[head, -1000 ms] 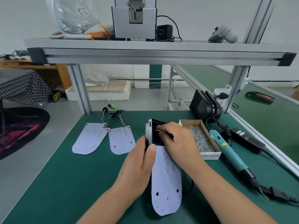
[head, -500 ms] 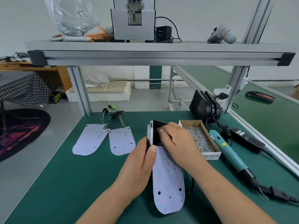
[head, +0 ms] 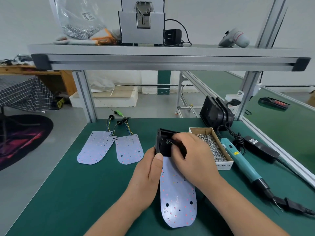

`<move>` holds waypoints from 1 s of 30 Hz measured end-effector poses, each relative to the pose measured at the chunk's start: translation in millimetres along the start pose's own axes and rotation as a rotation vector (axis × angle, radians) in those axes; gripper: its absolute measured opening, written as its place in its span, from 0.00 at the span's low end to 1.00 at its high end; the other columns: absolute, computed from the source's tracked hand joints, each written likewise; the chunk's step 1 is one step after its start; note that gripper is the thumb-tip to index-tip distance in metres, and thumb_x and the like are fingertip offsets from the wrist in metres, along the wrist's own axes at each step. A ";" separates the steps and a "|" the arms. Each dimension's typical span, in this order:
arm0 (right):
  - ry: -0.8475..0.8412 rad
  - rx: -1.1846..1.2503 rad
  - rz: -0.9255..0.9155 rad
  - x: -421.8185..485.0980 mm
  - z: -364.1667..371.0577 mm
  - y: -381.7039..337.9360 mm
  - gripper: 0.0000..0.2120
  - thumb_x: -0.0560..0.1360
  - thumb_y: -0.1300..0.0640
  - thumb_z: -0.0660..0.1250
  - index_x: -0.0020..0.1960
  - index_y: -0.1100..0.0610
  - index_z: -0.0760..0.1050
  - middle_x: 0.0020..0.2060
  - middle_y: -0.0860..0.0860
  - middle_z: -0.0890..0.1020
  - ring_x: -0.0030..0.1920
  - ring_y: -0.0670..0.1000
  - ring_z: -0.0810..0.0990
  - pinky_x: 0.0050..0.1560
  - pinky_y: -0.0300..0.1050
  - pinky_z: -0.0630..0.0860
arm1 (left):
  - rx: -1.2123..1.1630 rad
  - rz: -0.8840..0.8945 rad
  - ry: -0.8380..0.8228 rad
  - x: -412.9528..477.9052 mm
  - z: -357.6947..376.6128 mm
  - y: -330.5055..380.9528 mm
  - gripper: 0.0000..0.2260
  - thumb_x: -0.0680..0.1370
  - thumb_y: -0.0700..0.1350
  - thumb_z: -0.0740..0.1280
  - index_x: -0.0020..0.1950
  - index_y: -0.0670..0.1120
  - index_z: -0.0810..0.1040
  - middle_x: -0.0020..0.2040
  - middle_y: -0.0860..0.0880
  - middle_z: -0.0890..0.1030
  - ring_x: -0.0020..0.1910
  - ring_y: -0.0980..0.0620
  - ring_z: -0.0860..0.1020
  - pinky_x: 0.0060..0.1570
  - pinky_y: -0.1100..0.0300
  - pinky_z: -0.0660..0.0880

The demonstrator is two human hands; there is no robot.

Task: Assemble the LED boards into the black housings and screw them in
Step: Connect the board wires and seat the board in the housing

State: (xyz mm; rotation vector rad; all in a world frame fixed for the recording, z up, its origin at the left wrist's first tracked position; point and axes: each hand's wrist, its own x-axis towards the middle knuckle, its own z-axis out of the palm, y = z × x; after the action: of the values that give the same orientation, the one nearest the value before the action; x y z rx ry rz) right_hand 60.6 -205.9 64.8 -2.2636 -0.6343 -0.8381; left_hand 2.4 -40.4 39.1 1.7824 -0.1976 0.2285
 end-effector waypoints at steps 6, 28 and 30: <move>-0.081 -0.011 0.118 -0.7 -11.1 15.2 0.05 0.78 0.52 0.70 0.50 0.44 0.75 0.38 0.41 0.80 0.42 0.46 0.77 0.42 0.53 0.77 | -0.088 -0.086 0.025 -1.7 1.9 0.7 0.13 0.87 0.52 0.54 0.50 0.54 0.77 0.43 0.55 0.78 0.44 0.52 0.74 0.48 0.56 0.74; -0.550 -0.142 -0.021 9.2 -48.8 21.5 0.13 0.79 0.42 0.69 0.60 0.44 0.78 0.53 0.38 0.80 0.52 0.41 0.77 0.54 0.43 0.74 | -0.140 -0.163 0.010 1.7 4.8 -12.8 0.15 0.75 0.46 0.71 0.60 0.58 0.80 0.54 0.55 0.87 0.55 0.52 0.85 0.51 0.61 0.81; -0.580 -0.006 0.058 9.6 -46.8 24.7 0.09 0.79 0.51 0.74 0.58 0.44 0.79 0.48 0.39 0.80 0.47 0.41 0.78 0.49 0.40 0.73 | -0.136 -0.161 0.032 2.7 4.0 -13.4 0.12 0.75 0.49 0.72 0.57 0.60 0.81 0.54 0.55 0.87 0.55 0.52 0.85 0.53 0.58 0.81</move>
State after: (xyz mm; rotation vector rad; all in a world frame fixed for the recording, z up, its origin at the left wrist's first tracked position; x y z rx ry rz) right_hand 63.9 -253.4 89.6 -2.5228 -0.8094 -0.1387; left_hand 8.6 -41.4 26.3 1.6493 -0.0447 0.1245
